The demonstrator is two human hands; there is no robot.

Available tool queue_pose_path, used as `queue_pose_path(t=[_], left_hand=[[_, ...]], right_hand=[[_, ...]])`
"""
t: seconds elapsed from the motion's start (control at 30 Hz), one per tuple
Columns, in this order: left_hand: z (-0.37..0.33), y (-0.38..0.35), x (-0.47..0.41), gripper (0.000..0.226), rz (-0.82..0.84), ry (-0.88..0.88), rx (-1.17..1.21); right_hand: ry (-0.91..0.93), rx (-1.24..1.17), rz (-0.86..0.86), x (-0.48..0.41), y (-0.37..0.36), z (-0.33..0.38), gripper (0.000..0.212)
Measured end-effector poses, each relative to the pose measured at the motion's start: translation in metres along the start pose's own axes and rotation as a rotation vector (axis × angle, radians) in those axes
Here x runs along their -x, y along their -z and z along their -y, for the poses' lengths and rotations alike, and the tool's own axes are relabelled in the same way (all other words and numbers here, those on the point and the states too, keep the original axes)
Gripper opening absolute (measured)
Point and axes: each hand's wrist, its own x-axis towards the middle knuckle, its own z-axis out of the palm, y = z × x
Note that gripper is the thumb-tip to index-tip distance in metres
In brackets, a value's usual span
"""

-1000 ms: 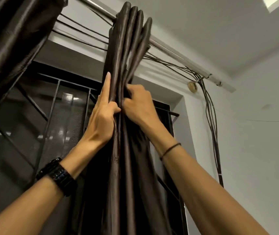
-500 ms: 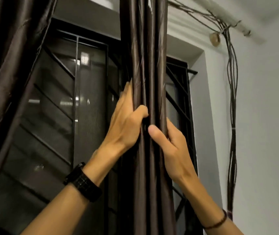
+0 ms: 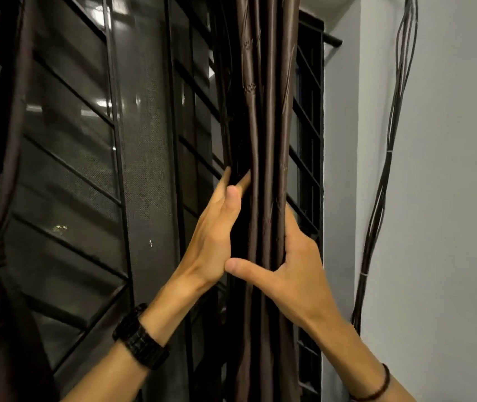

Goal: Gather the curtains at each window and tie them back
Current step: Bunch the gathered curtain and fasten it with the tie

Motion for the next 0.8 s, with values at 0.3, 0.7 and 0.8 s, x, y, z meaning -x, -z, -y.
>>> queue_pose_path(t=[0.3,0.7,0.8], left_hand=[[0.069,0.008,0.083,0.052,-0.035,0.342,-0.143],[0.143,0.003,0.132,0.019,-0.254,0.700,-0.521],[0.131,-0.001,0.118,0.018,-0.295,0.822,-0.113]], right_hand=[[-0.320,0.027,0.023,0.062,-0.024,-0.036,0.068],[-0.464,0.108,-0.015,0.109,-0.043,-0.077,0.038],[-0.401,0.173,0.002,0.111,-0.051,-0.078,0.054]])
